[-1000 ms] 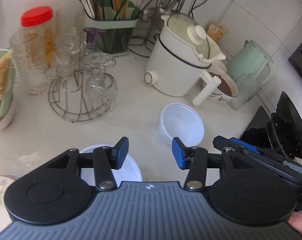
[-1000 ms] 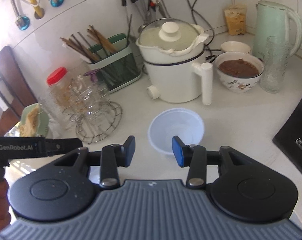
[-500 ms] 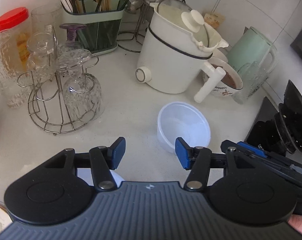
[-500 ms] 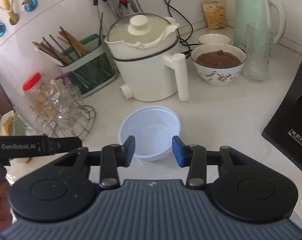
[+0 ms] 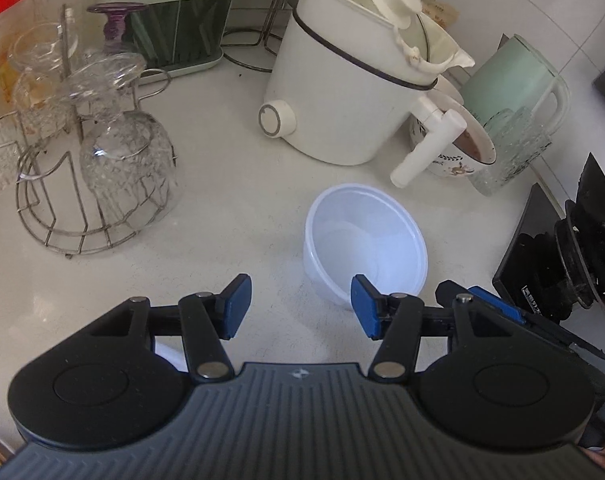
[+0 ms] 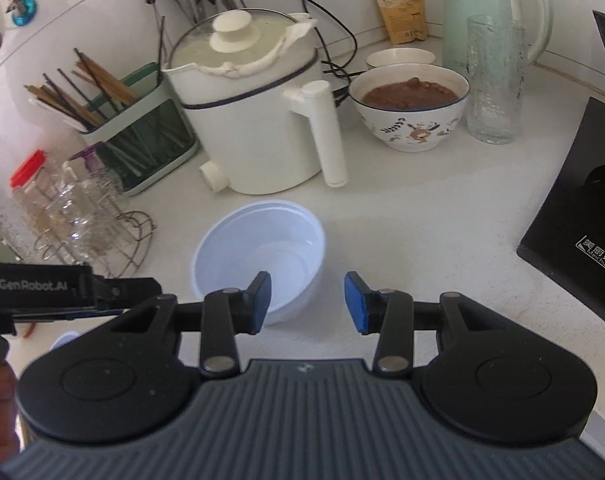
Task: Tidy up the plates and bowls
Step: 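Move both grippers to the remaining translucent plastic bowl, then close both grippers on the rim of the remaining plastic bowl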
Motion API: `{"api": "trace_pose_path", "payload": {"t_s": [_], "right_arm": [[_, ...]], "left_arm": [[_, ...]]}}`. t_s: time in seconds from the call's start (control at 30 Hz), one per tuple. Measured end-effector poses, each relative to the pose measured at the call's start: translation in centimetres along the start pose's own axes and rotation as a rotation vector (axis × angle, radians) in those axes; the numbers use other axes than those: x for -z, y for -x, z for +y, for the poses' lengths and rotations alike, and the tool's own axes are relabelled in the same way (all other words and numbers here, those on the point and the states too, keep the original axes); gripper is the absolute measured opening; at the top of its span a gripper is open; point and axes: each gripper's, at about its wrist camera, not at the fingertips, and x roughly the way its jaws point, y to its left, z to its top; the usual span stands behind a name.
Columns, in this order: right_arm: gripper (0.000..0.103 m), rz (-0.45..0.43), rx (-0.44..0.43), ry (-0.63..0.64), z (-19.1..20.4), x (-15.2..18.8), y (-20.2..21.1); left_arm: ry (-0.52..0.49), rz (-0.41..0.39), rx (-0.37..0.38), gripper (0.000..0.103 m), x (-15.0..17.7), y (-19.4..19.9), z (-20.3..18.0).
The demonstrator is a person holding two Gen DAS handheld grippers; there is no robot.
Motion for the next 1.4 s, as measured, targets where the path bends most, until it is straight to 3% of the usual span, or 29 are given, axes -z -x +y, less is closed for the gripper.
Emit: {"api": "trace_pose_path", "payload": {"t_s": [0.33,0.53,0.67,0.83,1.0,1.13,1.4], "right_arm": [[0.043,0.017,0.010,-0.064,-2.0,-0.2,-1.8],[0.043,0.031,-0.041,-0.111,-2.7,-0.7,-3.0],[0.042,0.045,-0.063,-0.123,-2.6,-1.1,-4.0],[0.029,0.083,-0.089,-0.147,-2.8,-1.4,-5.2],[0.022,0.108,-0.099,-0.157,-3.0,-1.5,-6.1],[0.012,0.126,-0.110,-0.164,-3.2,-1.6,-6.3],[0.012,0.178,-0.124,-0.154,-3.2,-1.3,-5.3]], "left_arm": [[0.063,0.039,0.020,0.060,-1.3,-2.5,0.3],[0.091,0.042,0.021,0.058,-2.0,-3.9,0.4],[0.100,0.054,0.028,0.048,-2.4,-5.1,0.4],[0.110,0.059,0.029,0.035,-2.7,-6.0,0.3],[0.126,0.041,0.034,0.012,-2.7,-6.2,0.3],[0.192,0.047,0.085,0.008,-2.3,-5.9,0.9],[0.210,0.070,0.083,0.008,-1.1,-4.3,0.9]]}}
